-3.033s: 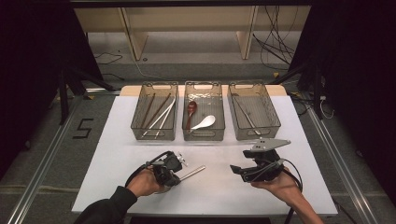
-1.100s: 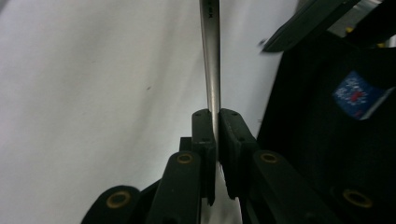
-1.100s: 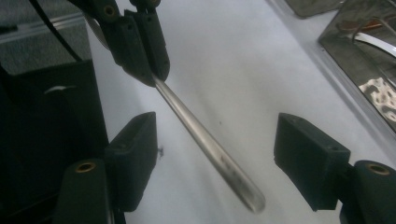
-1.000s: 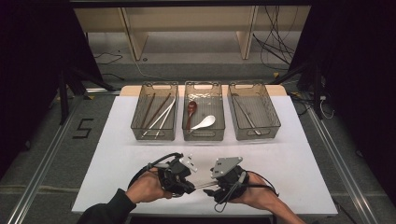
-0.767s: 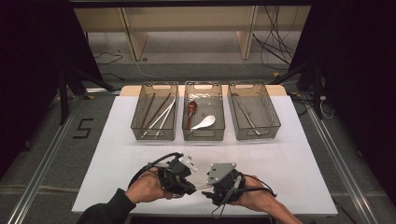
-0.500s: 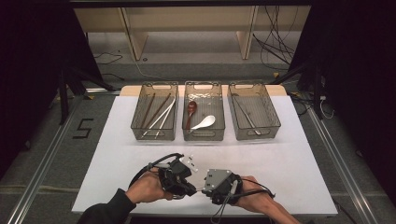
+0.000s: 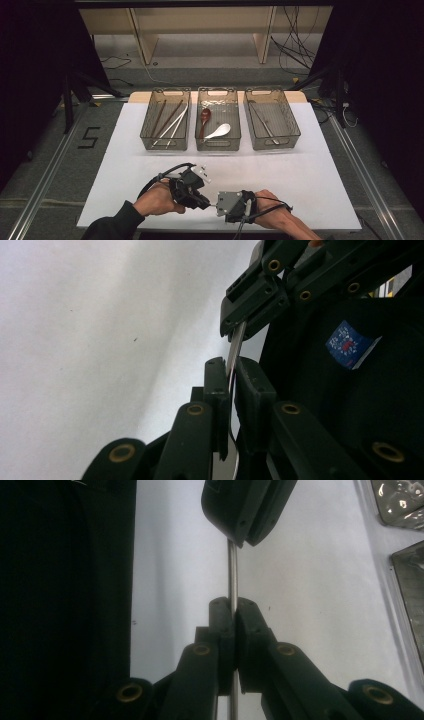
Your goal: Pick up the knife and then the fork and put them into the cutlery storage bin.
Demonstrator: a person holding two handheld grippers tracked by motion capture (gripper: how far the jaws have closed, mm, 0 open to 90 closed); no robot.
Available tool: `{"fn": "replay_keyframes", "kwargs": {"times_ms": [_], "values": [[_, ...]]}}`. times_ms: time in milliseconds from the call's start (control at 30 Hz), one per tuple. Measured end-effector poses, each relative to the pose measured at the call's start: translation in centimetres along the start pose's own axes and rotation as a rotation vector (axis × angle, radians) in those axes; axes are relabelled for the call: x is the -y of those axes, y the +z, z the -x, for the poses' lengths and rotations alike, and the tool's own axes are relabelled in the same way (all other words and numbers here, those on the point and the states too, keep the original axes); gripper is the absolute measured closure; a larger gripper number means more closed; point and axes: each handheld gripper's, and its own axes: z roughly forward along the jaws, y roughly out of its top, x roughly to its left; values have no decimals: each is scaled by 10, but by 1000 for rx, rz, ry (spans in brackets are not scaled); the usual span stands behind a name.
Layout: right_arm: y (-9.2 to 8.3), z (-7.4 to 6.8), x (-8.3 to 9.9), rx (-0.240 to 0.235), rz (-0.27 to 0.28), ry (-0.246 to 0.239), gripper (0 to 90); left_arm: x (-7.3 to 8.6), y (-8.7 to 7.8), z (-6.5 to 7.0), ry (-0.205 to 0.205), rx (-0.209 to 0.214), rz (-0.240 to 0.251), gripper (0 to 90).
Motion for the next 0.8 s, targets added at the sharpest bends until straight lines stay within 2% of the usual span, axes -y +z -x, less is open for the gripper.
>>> {"fn": "replay_keyframes", "kwargs": {"times_ms": [33, 100, 167, 233, 267, 300, 367, 500, 533, 633, 733, 800], "values": [[0, 0, 0, 1, -3, -4, 878, 0, -2, 0, -13, -4, 20, 738], [0, 0, 1, 4, -17, -16, 878, -1, -7, 0, 5, -10, 44, 671], [0, 0, 1, 11, -20, -26, 878, 0, -9, 1, 9, -34, 66, 597], [0, 1, 1, 25, -28, -27, 878, 0, -11, 0, 5, -51, 64, 521], [-1, 1, 2, 26, -28, -14, 878, 3, -14, -3, -6, -74, 92, 497], [-1, 1, 2, 31, -30, -17, 878, 4, -17, -5, -6, -85, 103, 477], [-2, 3, 4, 34, -34, -6, 877, 6, -23, -8, -33, -94, 141, 408], [-2, 6, 8, 45, -41, 12, 877, 9, -33, -11, -47, -126, 213, 340], [-3, 8, 9, 51, -47, 1, 876, 10, -35, -12, -58, -133, 238, 326], [-7, 12, 14, 59, -50, 32, 876, 12, -40, -15, -68, -150, 275, 291], [-9, 17, 18, 76, -60, 58, 876, 15, -43, -17, -76, -184, 307, 263], [-10, 20, 21, 97, -58, 65, 876, 18, -46, -18, -85, -225, 331, 244]]}}
